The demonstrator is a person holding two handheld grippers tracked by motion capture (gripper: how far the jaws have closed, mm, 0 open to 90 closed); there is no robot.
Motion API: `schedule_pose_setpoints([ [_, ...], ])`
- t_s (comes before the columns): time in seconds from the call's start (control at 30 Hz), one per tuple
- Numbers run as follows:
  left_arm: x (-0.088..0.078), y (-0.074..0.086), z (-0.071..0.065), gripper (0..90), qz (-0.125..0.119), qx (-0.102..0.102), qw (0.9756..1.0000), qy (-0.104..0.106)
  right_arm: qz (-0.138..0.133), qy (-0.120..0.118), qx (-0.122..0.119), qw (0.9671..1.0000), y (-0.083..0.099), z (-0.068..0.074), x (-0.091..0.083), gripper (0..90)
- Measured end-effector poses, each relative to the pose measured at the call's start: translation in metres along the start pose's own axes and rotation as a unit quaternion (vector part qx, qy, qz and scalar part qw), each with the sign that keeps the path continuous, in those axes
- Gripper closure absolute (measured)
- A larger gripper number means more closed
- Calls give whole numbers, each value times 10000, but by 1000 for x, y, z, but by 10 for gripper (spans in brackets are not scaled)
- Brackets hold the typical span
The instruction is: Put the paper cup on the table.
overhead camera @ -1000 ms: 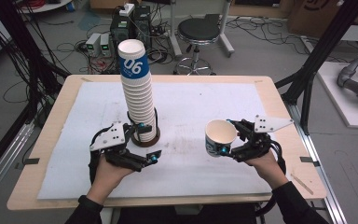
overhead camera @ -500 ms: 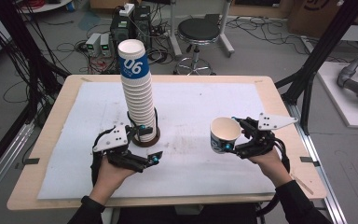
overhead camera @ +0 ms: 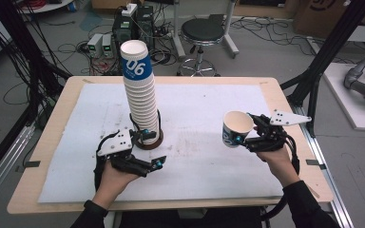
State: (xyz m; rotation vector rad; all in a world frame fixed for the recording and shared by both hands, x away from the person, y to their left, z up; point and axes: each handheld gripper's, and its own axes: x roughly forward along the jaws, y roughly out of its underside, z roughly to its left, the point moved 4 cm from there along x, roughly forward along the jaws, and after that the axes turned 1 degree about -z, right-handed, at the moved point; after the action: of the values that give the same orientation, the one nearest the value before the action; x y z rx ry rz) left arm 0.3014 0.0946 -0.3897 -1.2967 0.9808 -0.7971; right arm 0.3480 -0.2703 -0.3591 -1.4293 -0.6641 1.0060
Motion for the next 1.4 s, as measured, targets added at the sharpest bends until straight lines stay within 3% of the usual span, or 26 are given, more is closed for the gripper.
schedule_pose_setpoints([
  [0.43,-1,6,2,143,92,-7,10000,-16,111,797,34,9968,10,-29,-1,203],
  [0.8,-2,8,4,143,88,-38,9999,-100,266,1516,155,9880,20,-54,10,203],
  [1.4,5,16,5,143,199,-106,9997,-15,454,2019,679,9760,52,-86,28,203],
])
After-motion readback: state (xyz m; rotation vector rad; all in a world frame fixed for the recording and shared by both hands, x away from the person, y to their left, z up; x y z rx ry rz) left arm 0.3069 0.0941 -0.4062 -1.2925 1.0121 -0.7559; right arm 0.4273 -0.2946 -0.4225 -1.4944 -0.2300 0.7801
